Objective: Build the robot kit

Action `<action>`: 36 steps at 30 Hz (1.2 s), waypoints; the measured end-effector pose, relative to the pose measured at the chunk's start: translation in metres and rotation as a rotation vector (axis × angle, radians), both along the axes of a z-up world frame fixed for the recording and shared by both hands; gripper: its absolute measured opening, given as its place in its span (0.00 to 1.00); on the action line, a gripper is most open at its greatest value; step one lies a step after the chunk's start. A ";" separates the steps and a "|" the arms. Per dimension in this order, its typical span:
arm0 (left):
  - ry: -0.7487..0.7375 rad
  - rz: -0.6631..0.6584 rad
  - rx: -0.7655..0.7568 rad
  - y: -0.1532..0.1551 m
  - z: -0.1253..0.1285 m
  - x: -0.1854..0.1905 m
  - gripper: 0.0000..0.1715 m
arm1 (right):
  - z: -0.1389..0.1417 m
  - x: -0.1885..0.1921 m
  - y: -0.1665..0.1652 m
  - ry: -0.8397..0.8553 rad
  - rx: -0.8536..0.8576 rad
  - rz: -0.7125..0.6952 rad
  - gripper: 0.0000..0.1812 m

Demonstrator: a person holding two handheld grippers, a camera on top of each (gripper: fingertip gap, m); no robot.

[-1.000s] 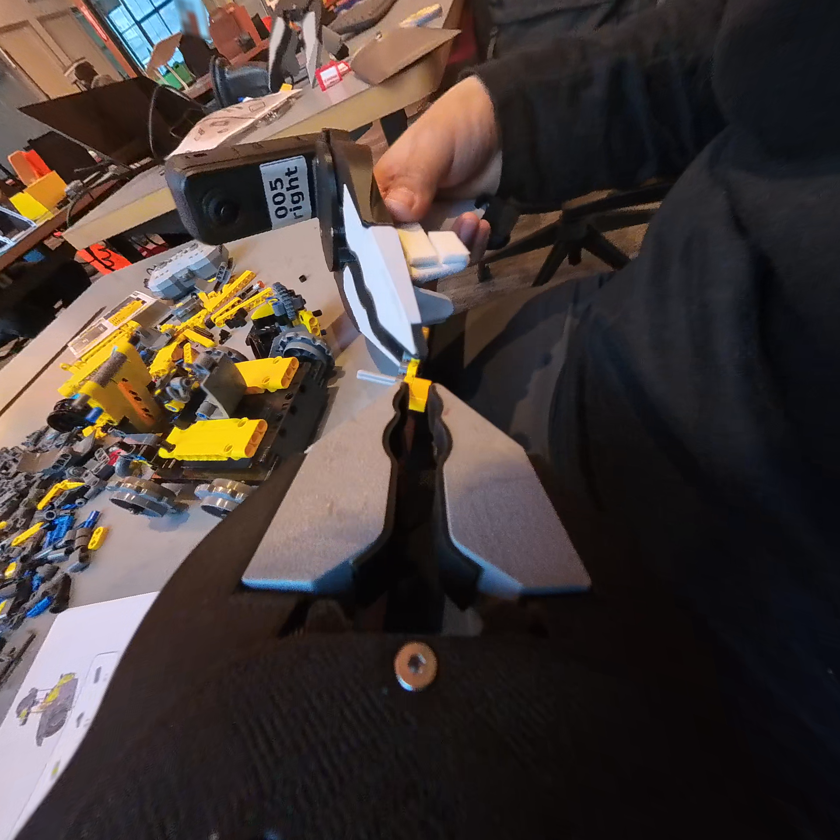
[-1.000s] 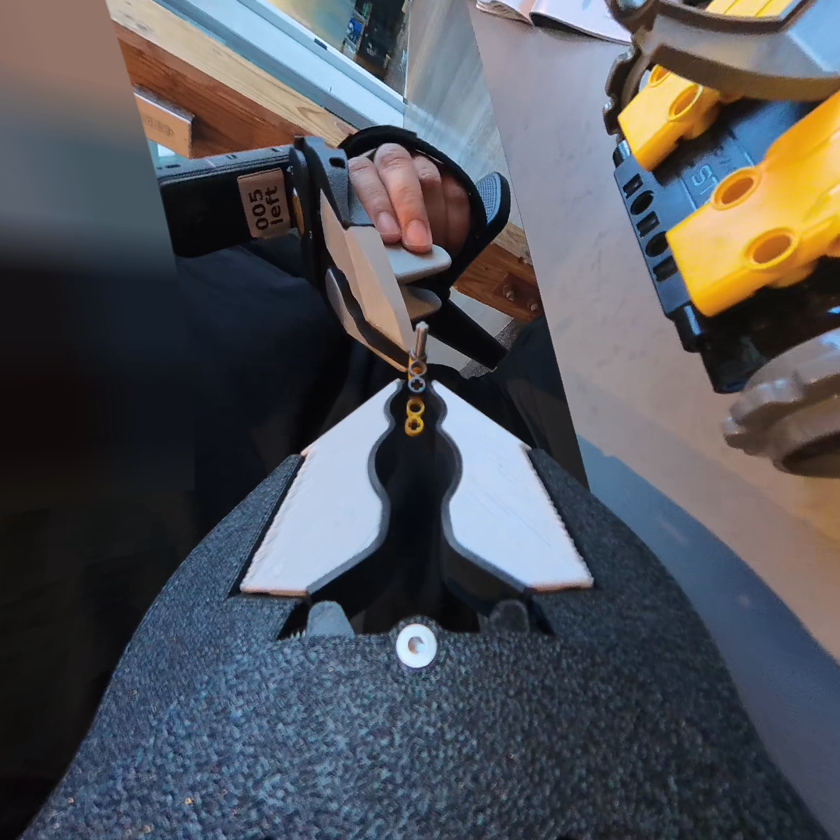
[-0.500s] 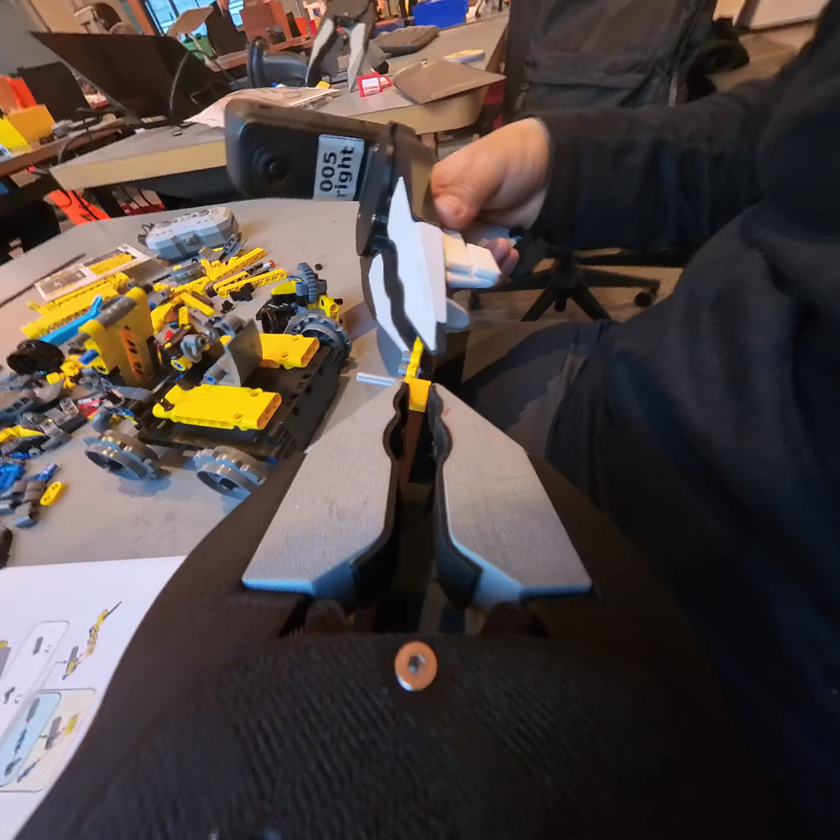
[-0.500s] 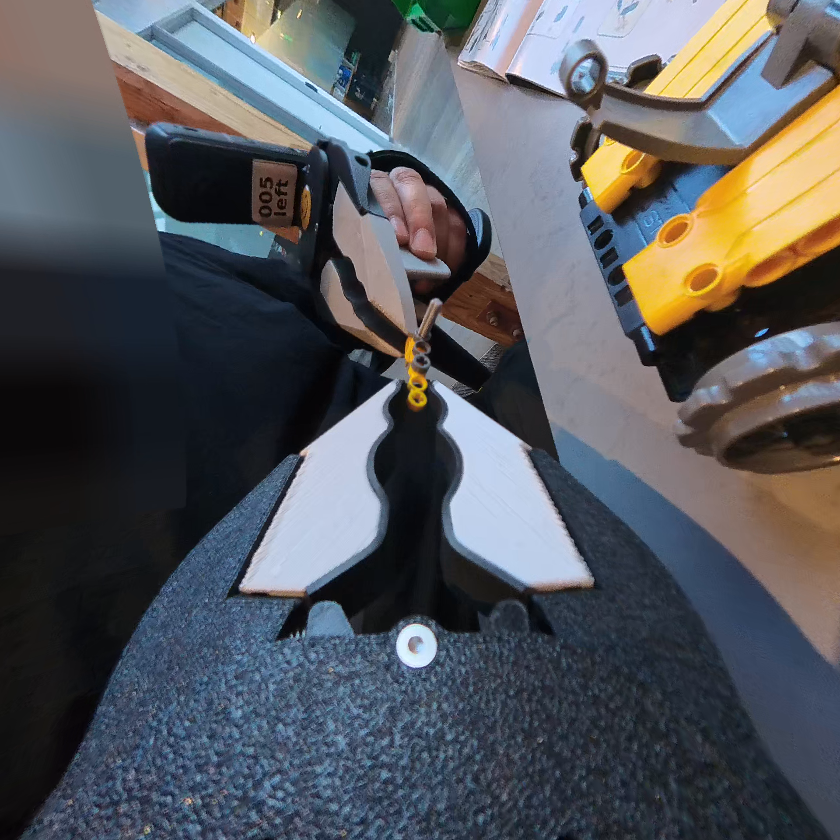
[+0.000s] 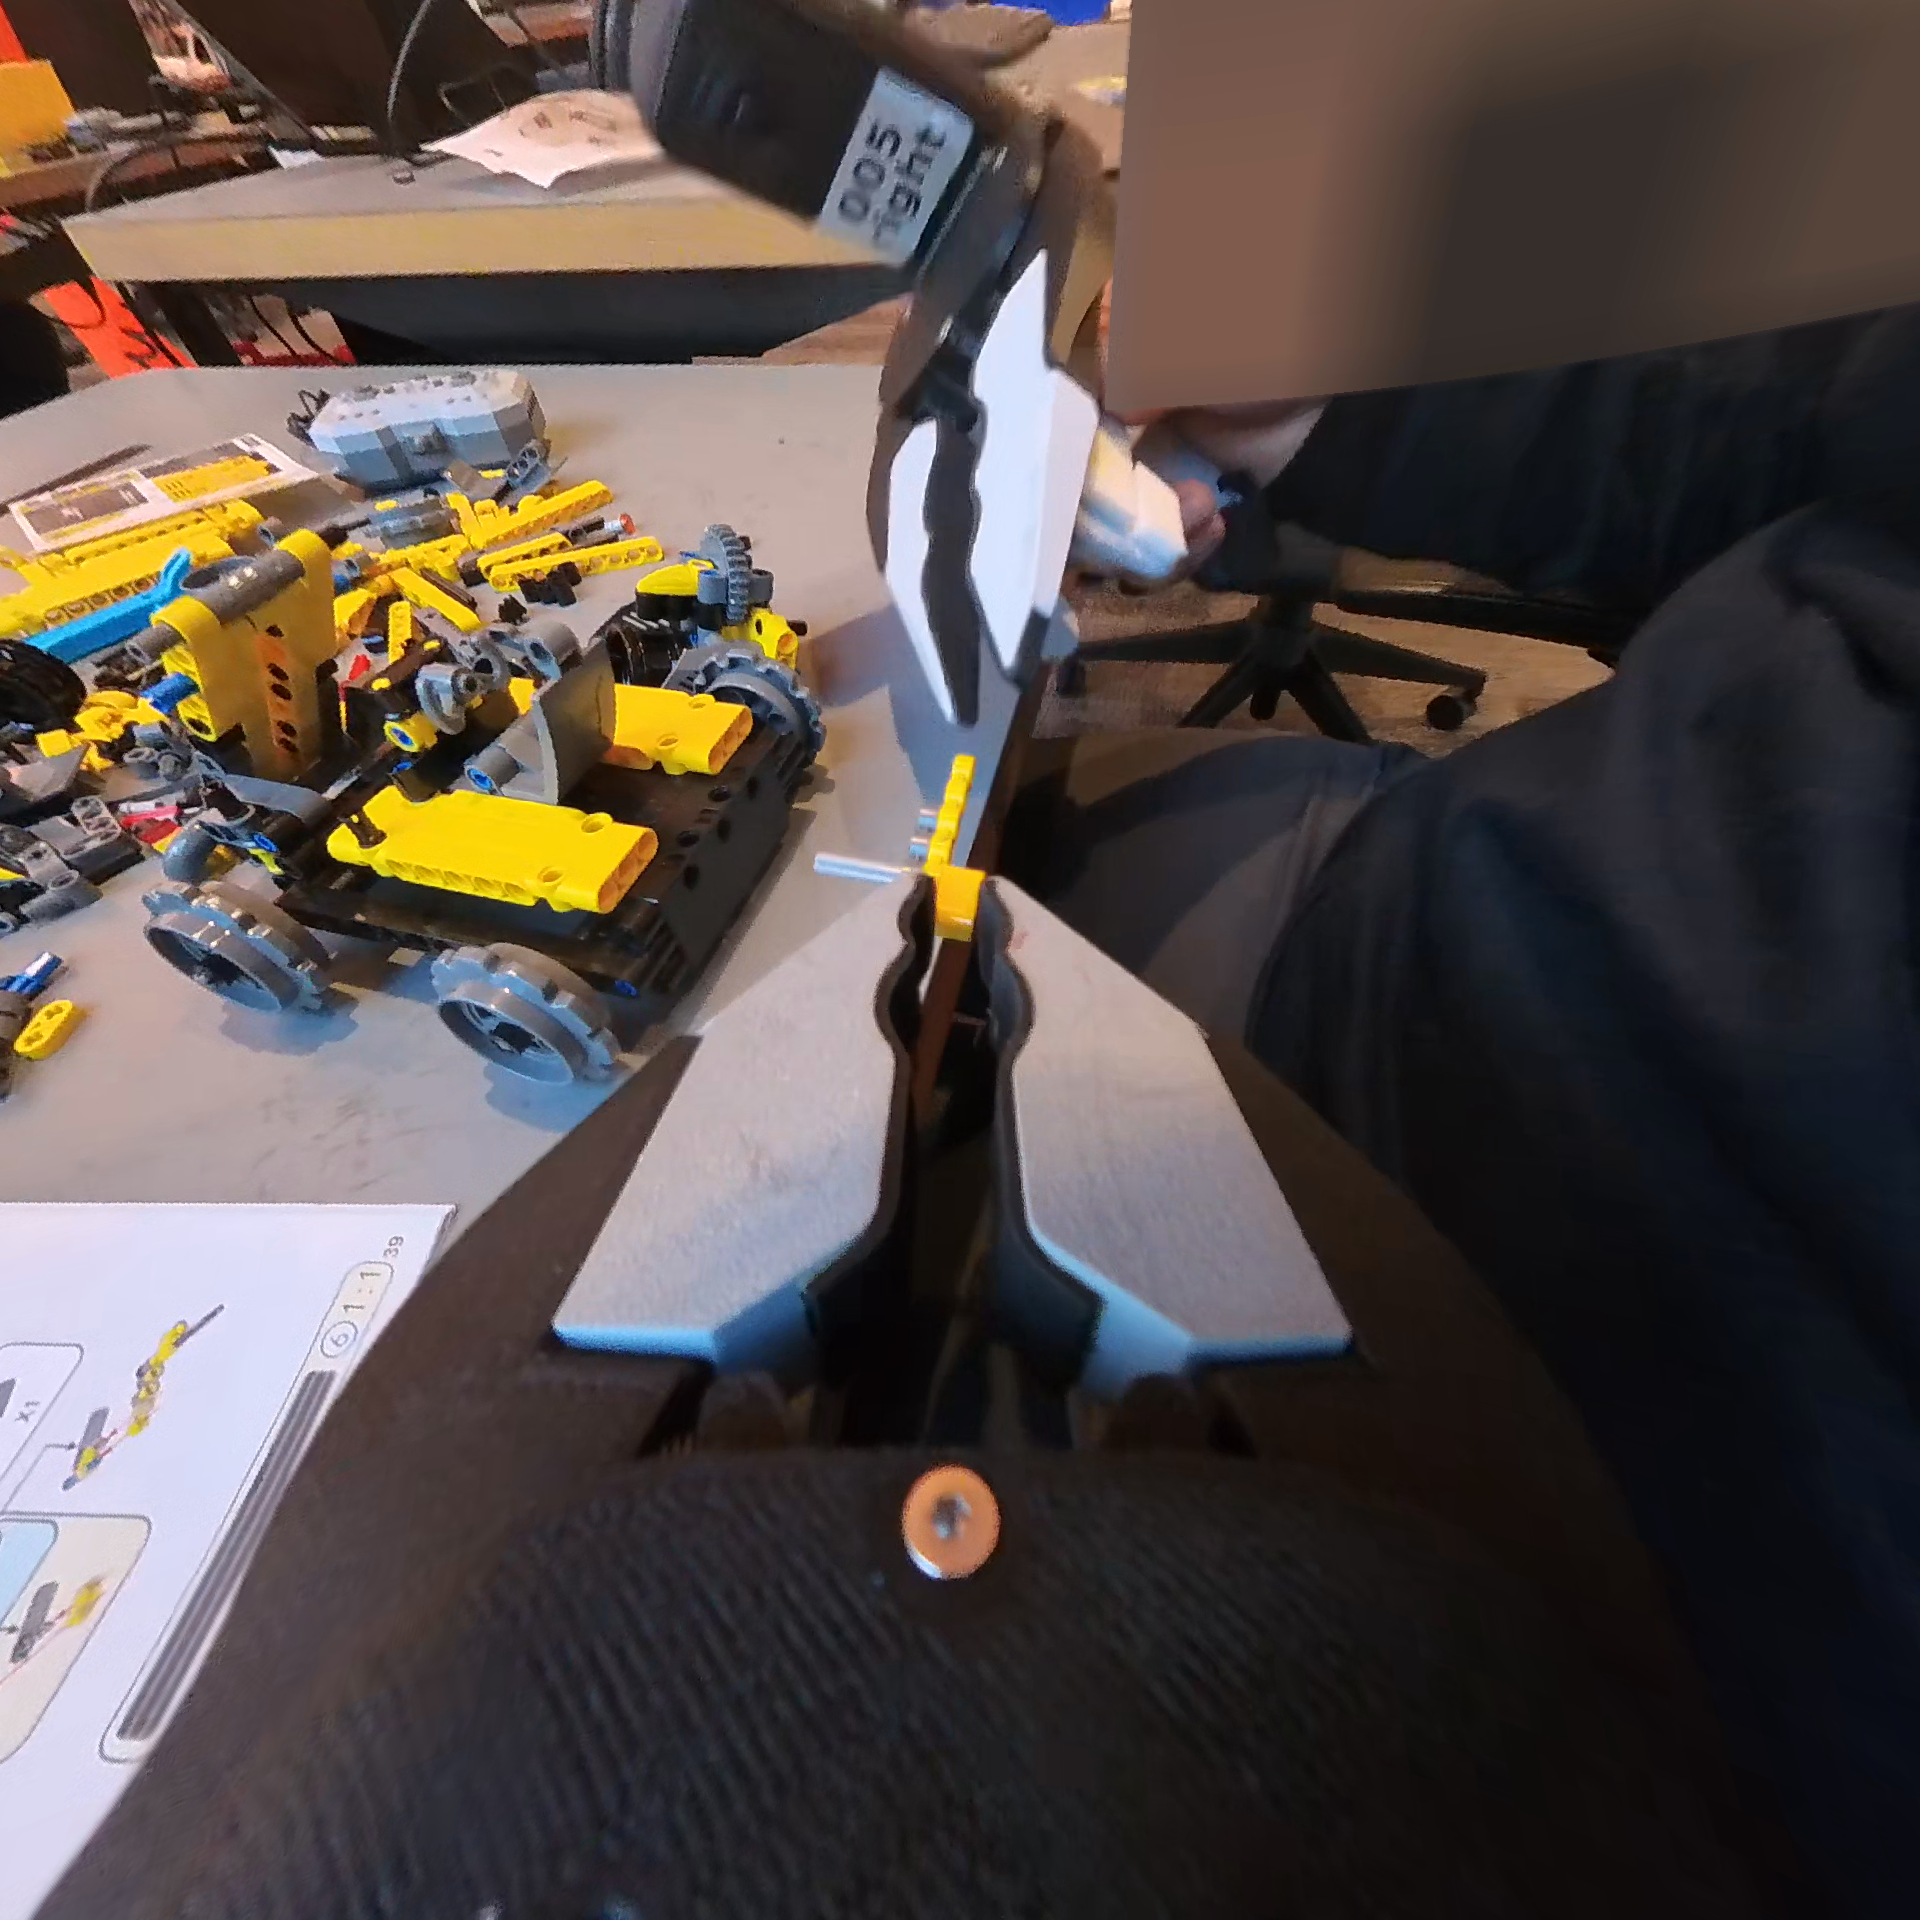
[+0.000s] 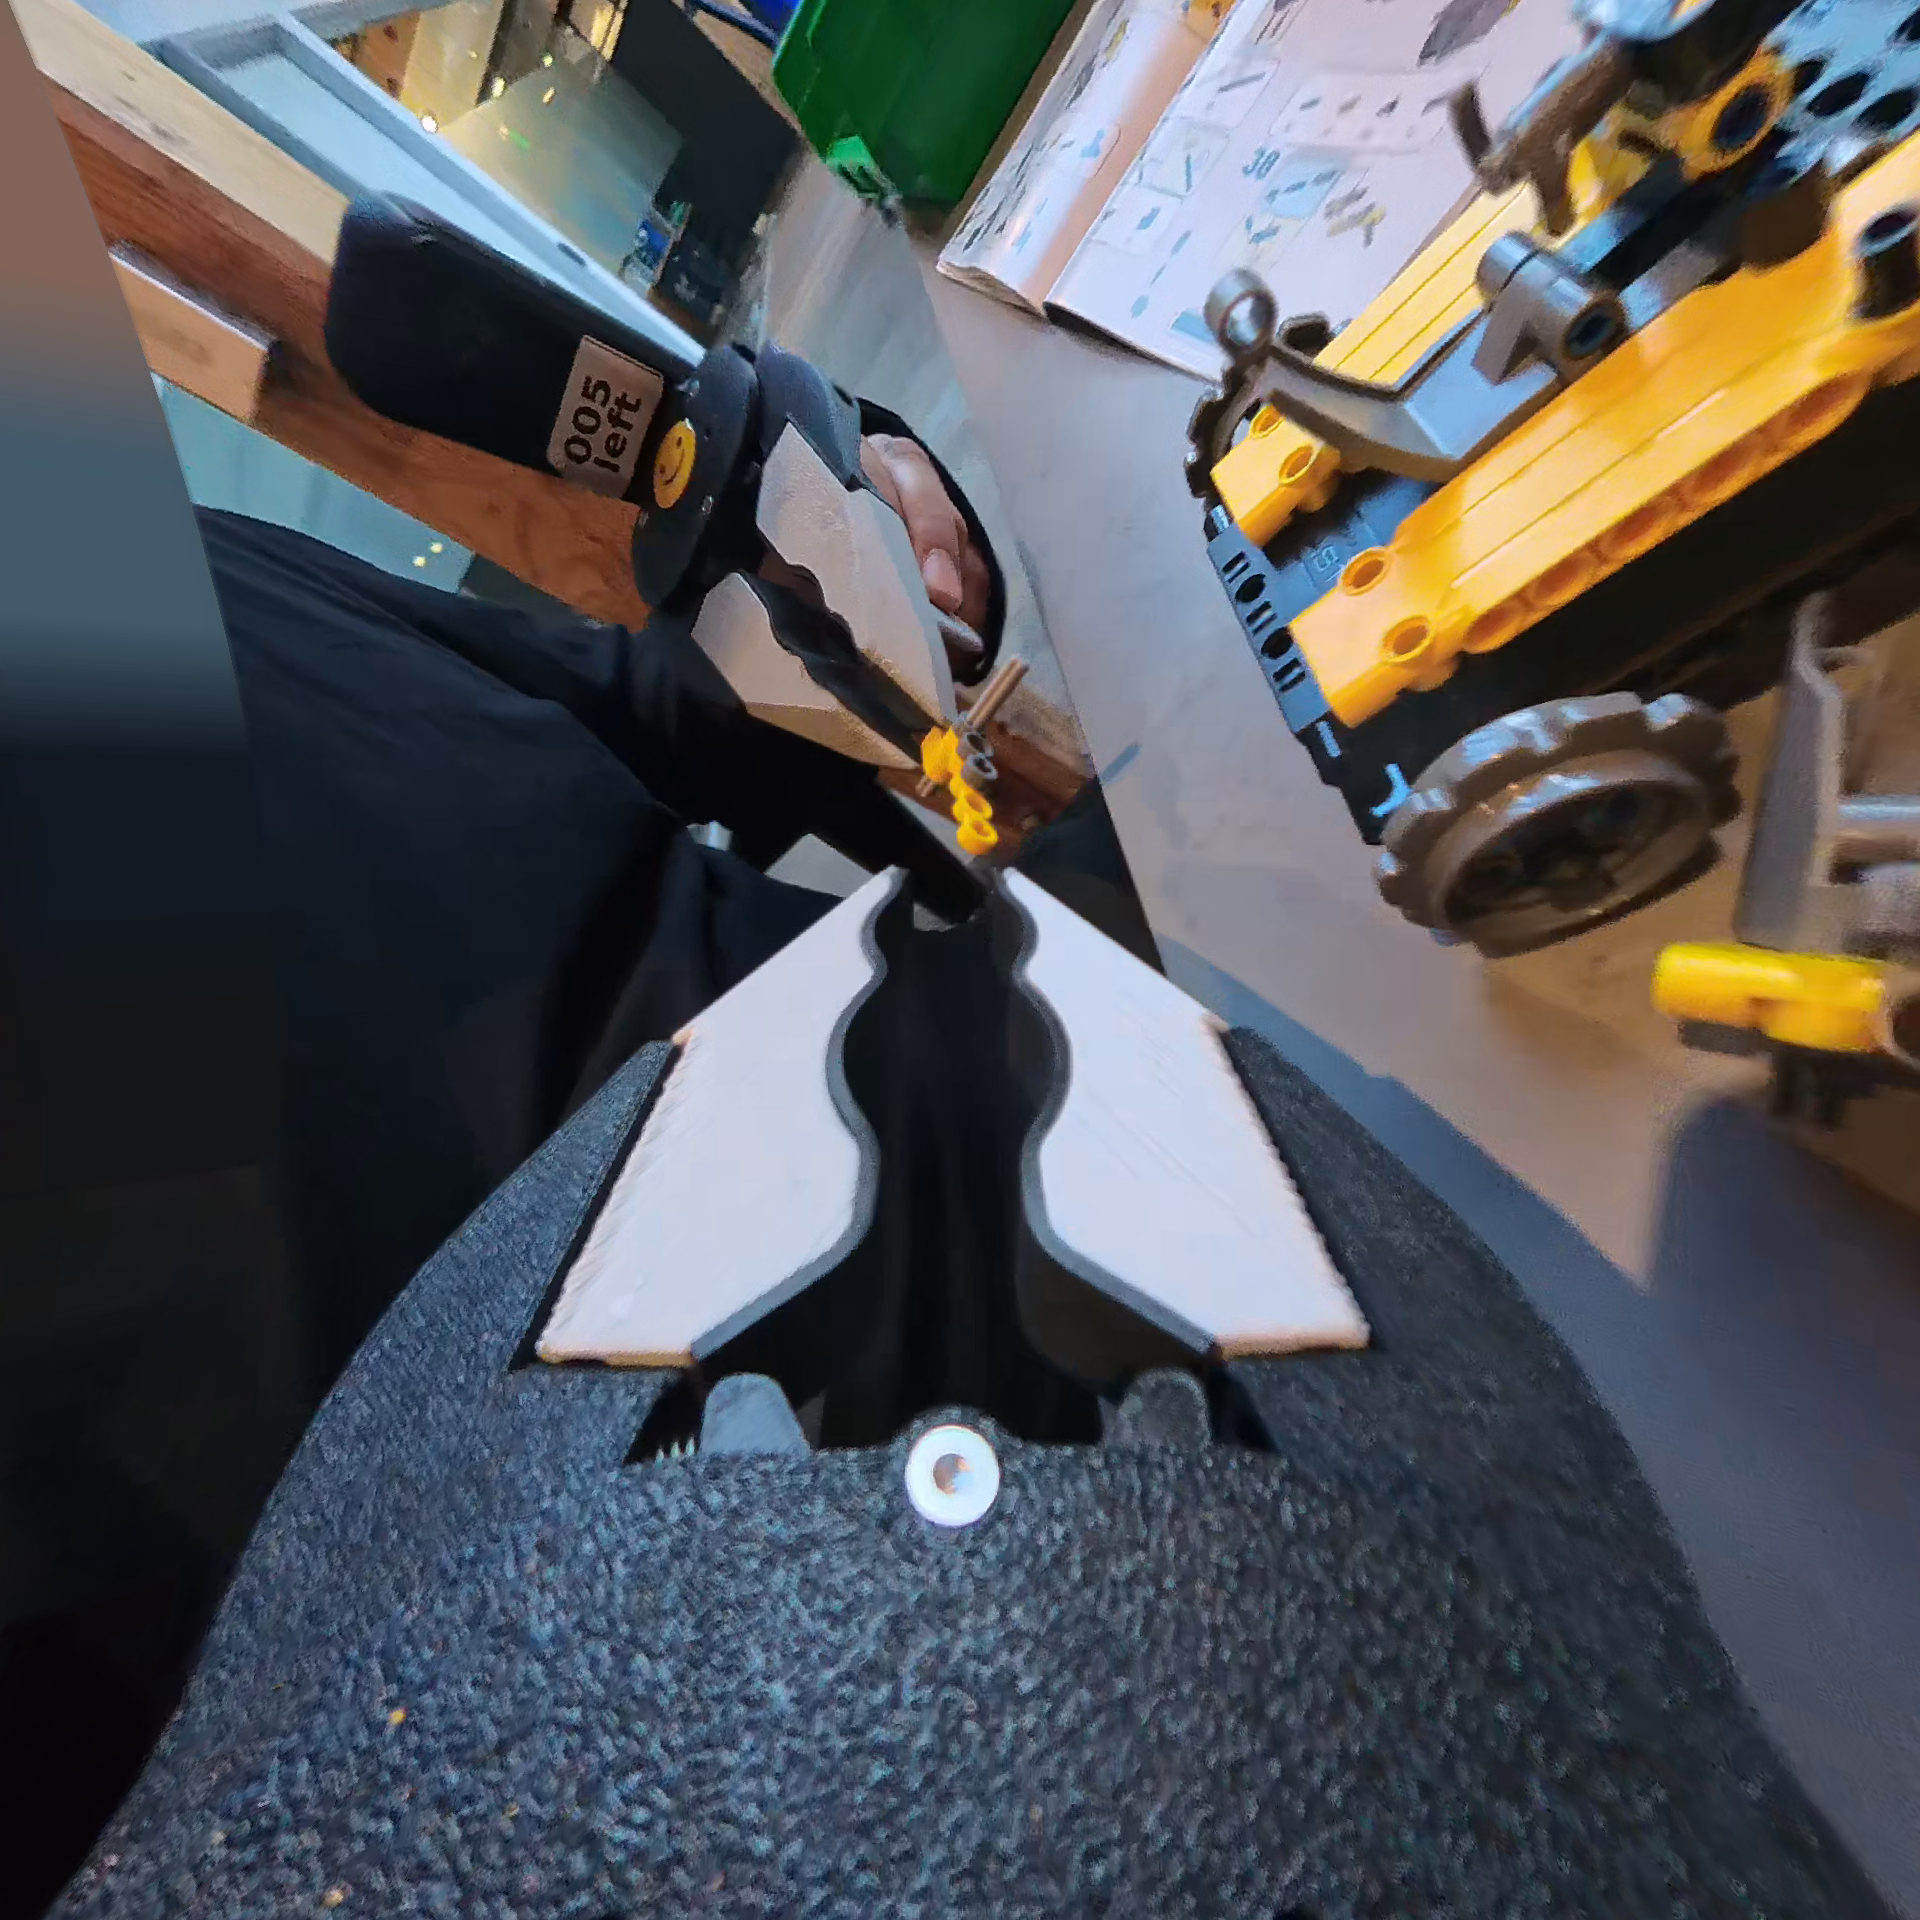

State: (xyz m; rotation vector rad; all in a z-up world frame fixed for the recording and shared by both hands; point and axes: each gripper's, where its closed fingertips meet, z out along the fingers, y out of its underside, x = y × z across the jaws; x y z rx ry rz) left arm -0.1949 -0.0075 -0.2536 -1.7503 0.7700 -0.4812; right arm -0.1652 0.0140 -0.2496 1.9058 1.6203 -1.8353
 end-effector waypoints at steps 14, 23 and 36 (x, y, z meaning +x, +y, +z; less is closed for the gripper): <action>0.013 0.013 -0.087 0.005 -0.017 0.000 0.03 | -0.015 0.082 0.192 -0.100 0.677 -0.580 0.08; 0.017 0.011 -0.075 0.005 -0.017 0.001 0.03 | -0.043 0.081 0.222 -0.222 0.836 -0.551 0.08; 0.021 -0.013 -0.070 0.003 -0.017 0.004 0.03 | -0.051 0.065 0.207 -0.244 0.690 -0.439 0.03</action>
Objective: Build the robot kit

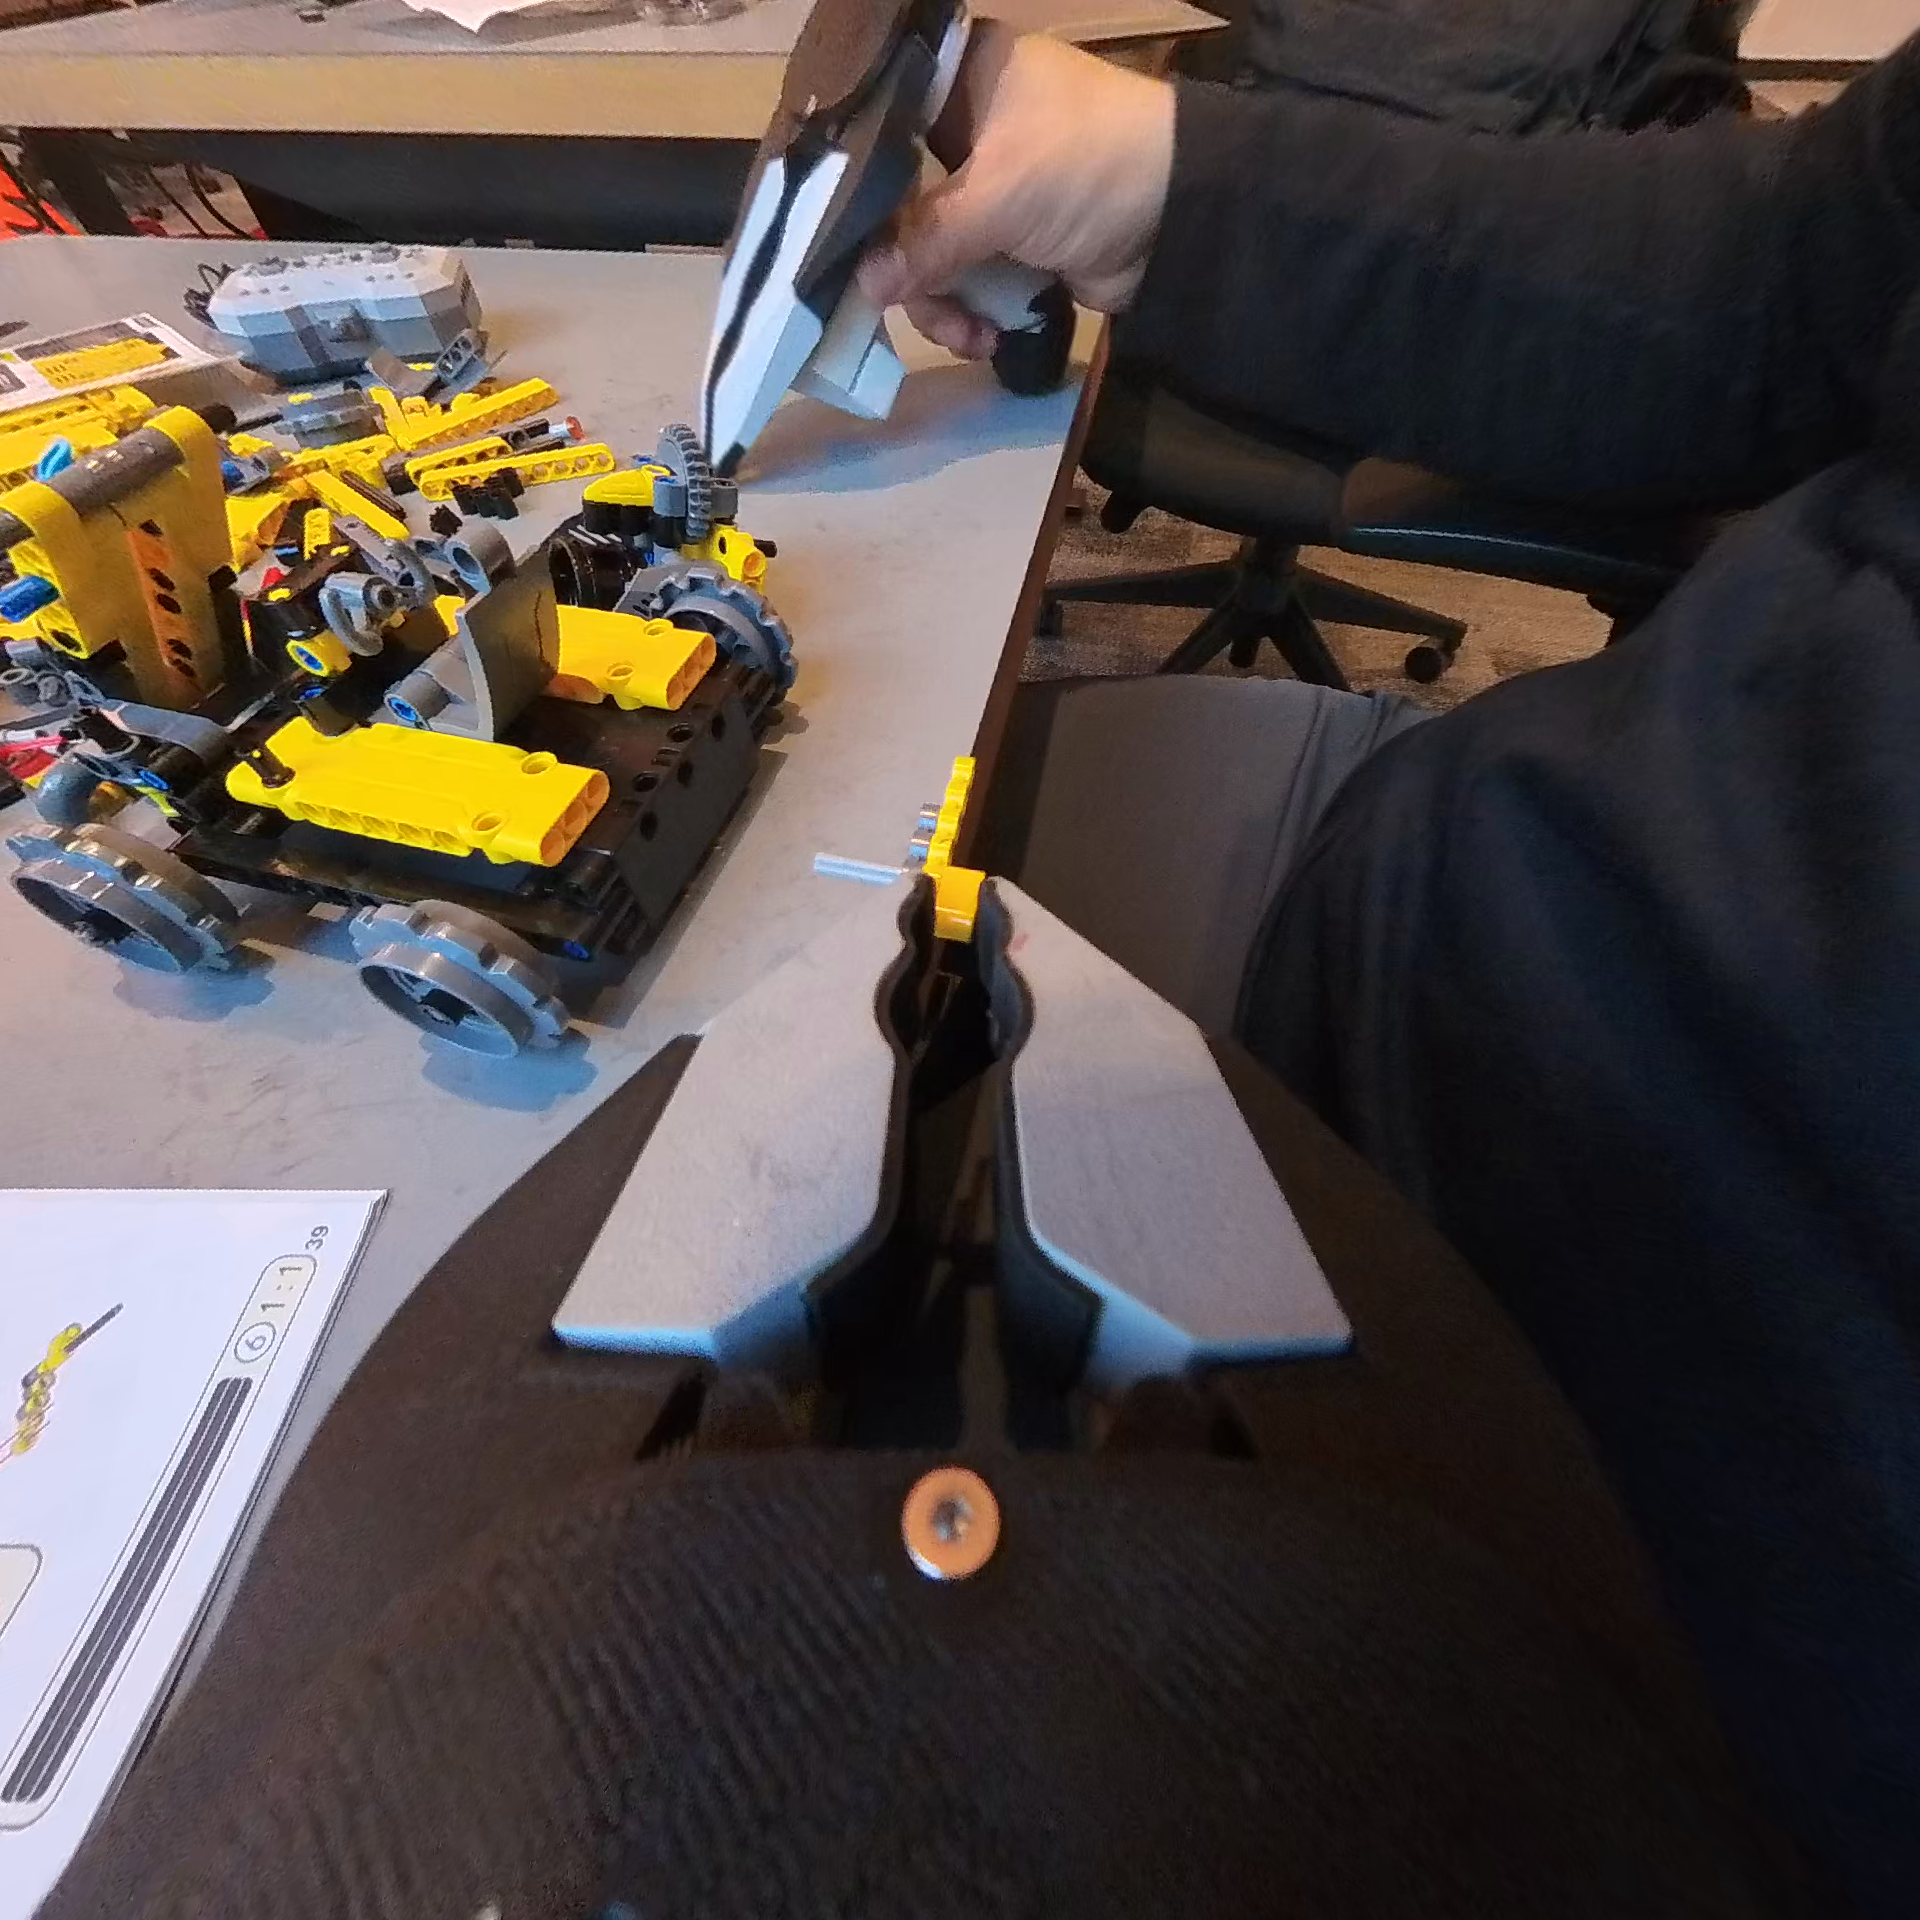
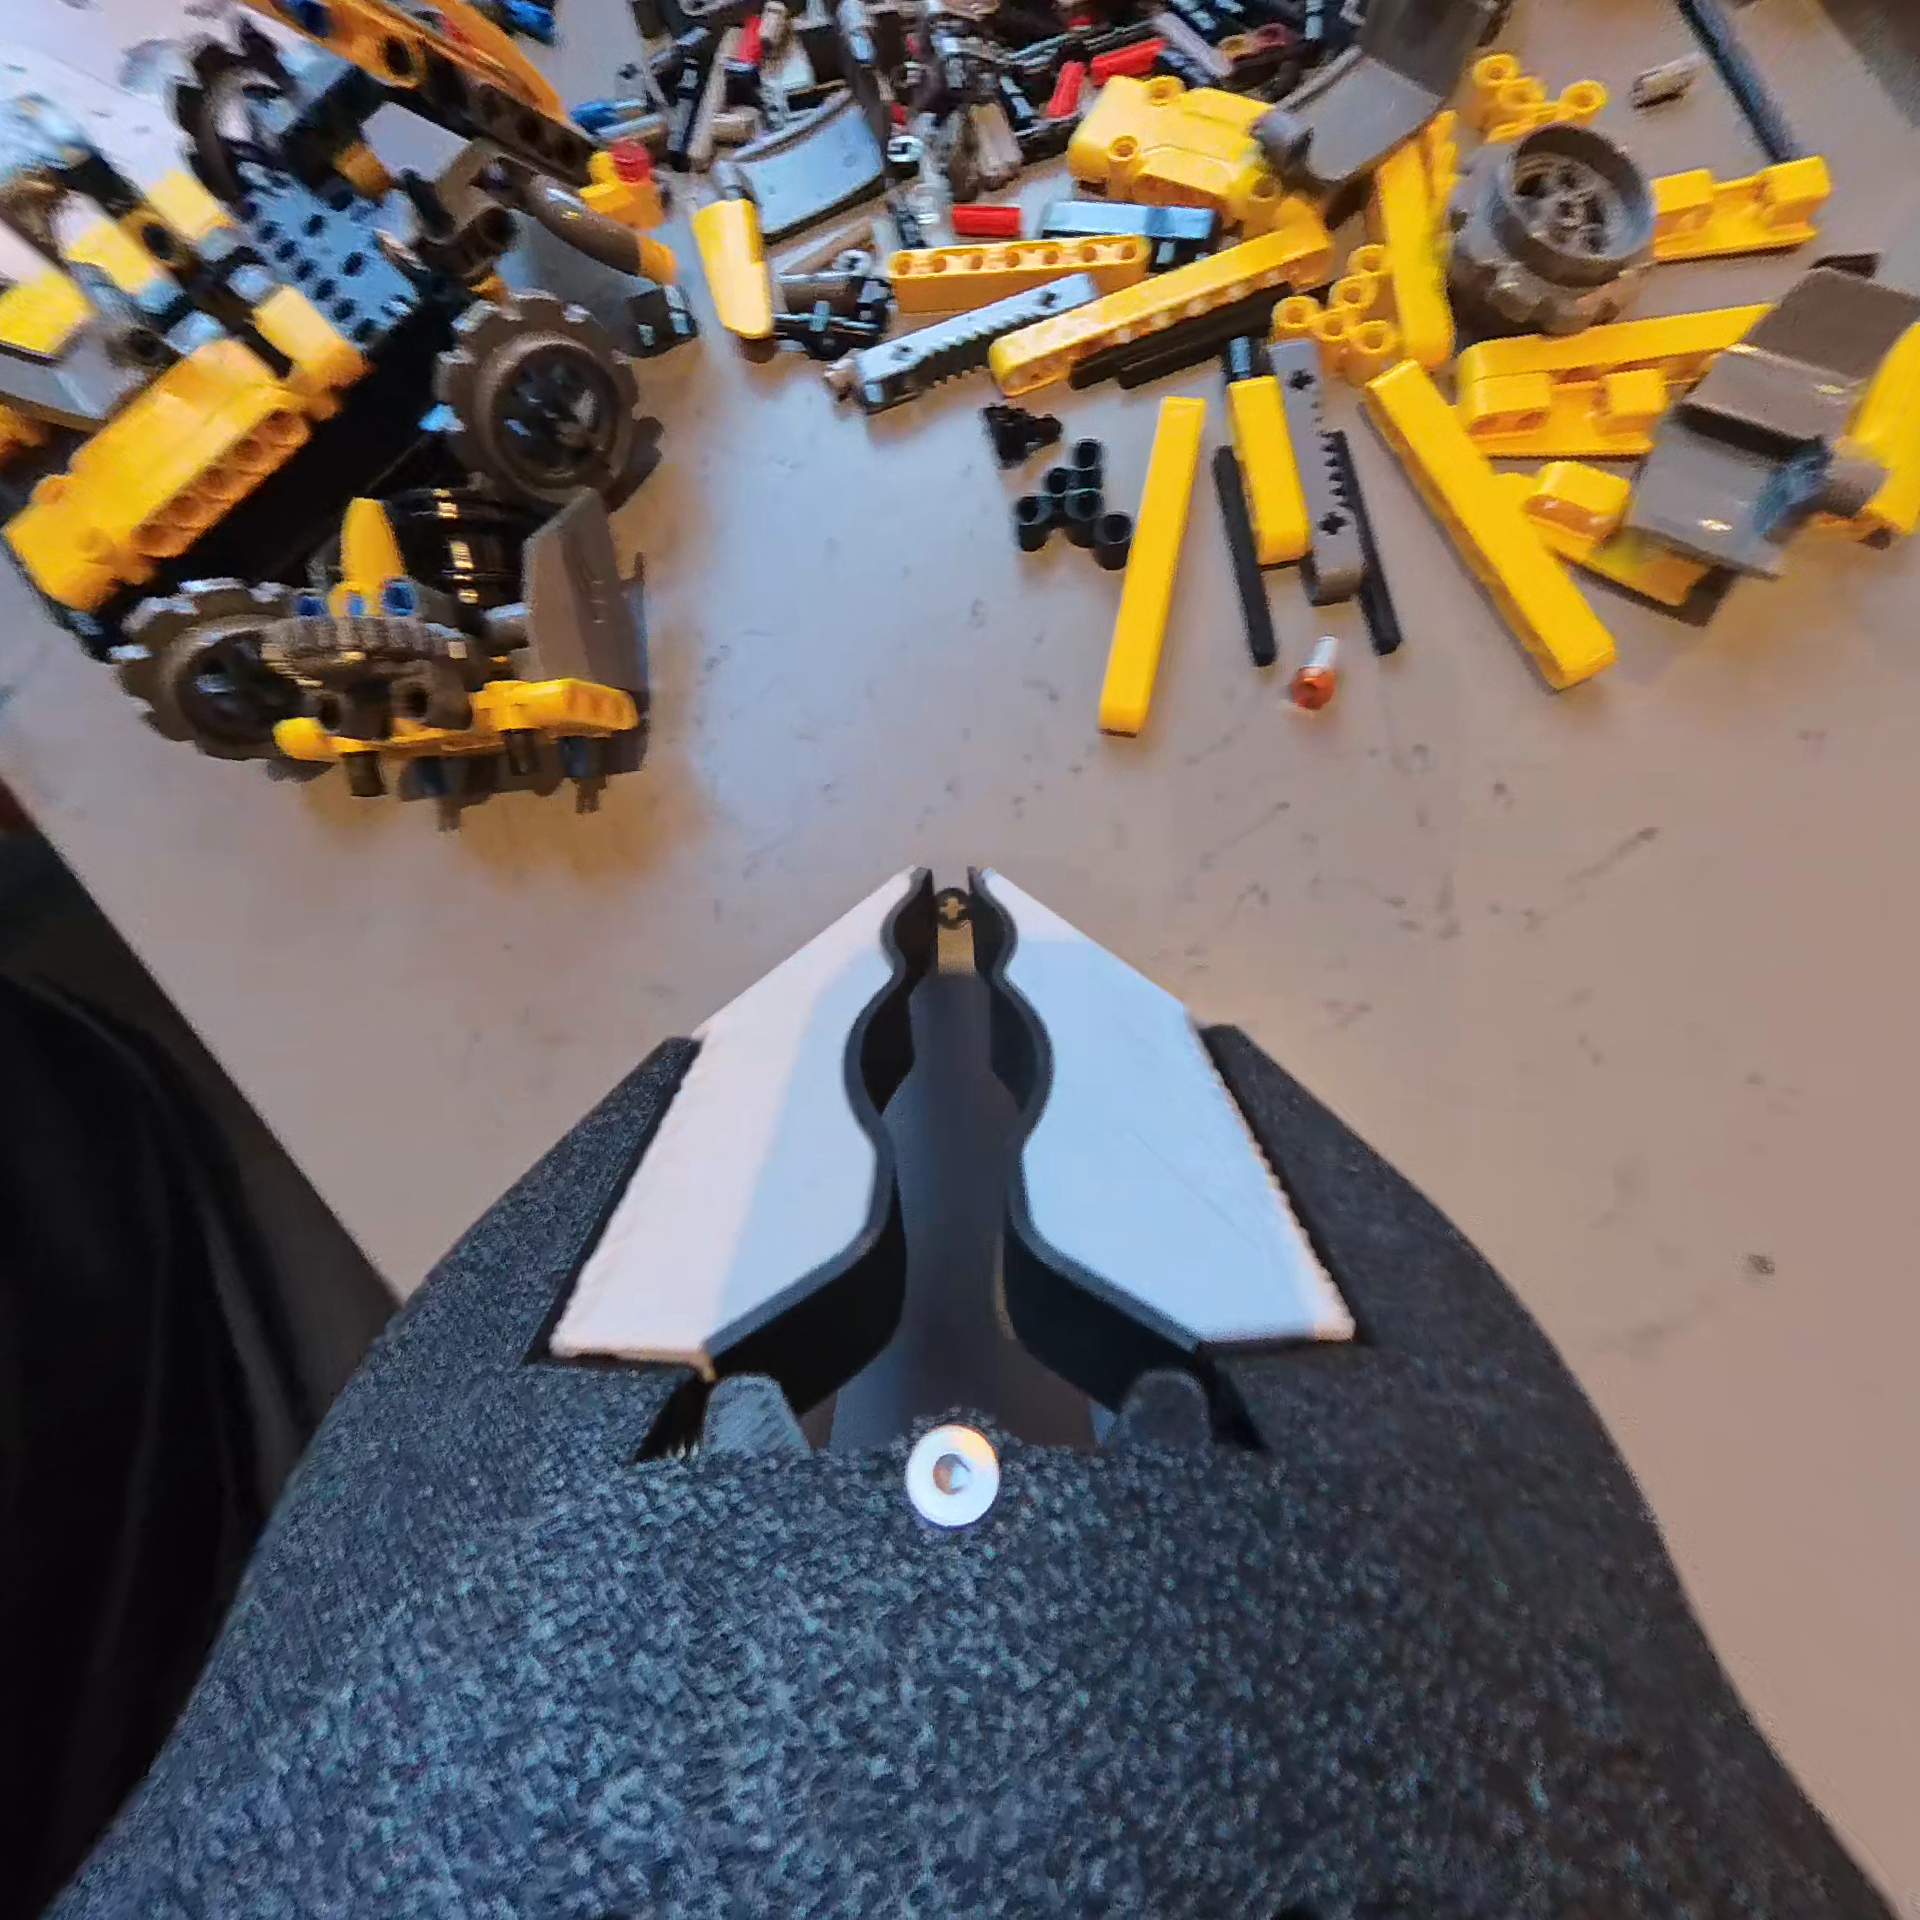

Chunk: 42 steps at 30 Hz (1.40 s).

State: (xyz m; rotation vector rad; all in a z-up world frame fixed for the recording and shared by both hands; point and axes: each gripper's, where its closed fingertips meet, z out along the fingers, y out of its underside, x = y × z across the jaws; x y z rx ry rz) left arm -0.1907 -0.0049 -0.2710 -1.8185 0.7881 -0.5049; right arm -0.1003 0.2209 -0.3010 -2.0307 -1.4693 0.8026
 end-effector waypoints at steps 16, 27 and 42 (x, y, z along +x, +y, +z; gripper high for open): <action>-0.015 -0.004 0.009 0.000 0.003 0.002 0.03 | 0.005 -0.011 -0.059 0.030 0.030 0.142 0.11; -0.087 -0.024 -0.001 0.001 0.009 0.005 0.03 | 0.049 -0.010 -0.081 0.150 0.252 0.177 0.25; -0.537 -0.222 -0.140 -0.018 0.047 0.025 0.03 | 0.064 -0.066 -0.232 0.342 0.526 0.654 0.19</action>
